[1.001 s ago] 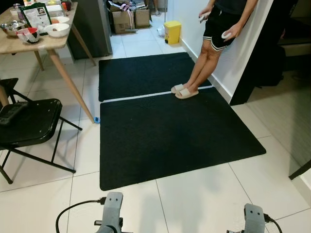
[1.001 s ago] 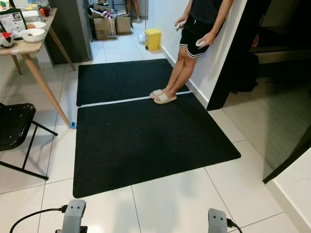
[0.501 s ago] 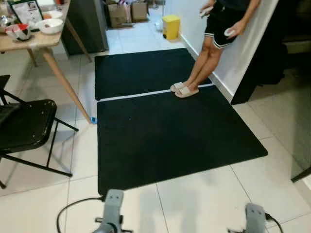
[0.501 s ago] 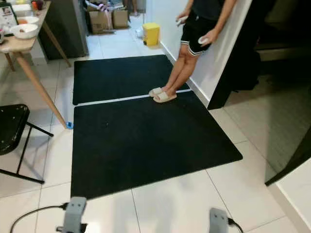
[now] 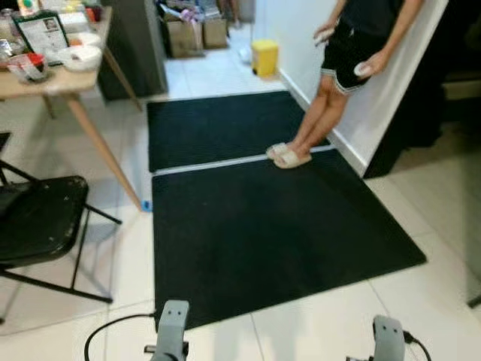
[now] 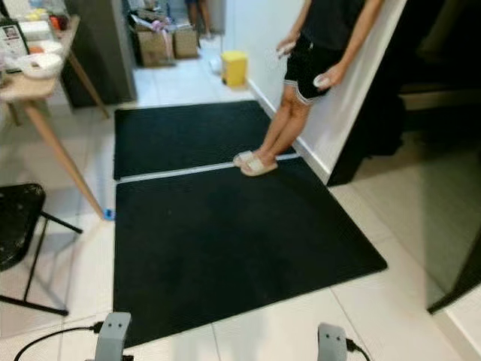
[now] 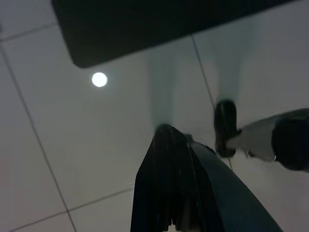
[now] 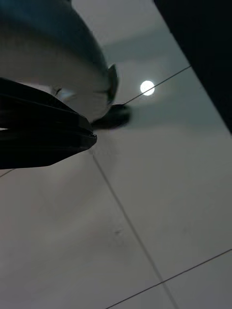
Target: Restocking fridge
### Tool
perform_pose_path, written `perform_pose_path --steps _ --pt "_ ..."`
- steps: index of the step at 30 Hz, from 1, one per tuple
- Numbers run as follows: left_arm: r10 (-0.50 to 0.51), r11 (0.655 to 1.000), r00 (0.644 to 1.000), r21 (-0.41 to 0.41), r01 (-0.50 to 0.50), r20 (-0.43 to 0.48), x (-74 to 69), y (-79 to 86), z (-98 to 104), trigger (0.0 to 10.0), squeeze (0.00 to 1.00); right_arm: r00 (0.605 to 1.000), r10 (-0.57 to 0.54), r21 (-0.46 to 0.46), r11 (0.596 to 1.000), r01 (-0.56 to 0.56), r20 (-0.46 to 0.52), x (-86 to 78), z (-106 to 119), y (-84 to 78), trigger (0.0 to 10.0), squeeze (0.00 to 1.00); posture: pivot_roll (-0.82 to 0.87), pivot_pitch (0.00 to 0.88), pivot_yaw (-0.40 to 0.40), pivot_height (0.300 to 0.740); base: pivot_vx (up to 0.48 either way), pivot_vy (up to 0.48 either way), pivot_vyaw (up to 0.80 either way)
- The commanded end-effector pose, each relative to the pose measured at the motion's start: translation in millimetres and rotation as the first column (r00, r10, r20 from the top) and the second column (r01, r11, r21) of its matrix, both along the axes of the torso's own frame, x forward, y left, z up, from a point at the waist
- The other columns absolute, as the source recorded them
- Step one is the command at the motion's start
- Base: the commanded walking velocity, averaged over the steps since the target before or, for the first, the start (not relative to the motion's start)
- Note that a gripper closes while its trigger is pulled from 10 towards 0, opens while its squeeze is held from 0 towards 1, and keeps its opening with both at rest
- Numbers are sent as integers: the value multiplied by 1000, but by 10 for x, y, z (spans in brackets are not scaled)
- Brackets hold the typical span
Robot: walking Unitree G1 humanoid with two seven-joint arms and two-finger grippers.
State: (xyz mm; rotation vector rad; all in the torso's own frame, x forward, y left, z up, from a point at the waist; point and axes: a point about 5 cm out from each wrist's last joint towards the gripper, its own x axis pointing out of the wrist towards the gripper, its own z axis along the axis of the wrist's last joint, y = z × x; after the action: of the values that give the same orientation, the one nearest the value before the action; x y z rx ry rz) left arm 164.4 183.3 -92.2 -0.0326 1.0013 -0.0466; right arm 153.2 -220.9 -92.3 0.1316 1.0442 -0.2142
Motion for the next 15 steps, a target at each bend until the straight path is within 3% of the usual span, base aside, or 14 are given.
perform_pose_path --steps 1,10,15 --pt "-10 1000 1000 3 10 0 15 -2 5 10000 0 1000 -4 -4 1000 4 0 11 6 -10 10000 0 13 13 -22 740 285 0 0" --pt "-12 1000 1000 1 12 -1 12 -6 4 10000 0 1000 -5 -5 1000 5 -2 6 5 -15 10000 0 12 13 -20 740 287 0 -641" --pt "-12 1000 1000 1 12 -1 14 -4 5 10000 0 1000 -10 -5 1000 10 -1 5 5 -17 10000 0 12 14 -20 740 288 0 0"
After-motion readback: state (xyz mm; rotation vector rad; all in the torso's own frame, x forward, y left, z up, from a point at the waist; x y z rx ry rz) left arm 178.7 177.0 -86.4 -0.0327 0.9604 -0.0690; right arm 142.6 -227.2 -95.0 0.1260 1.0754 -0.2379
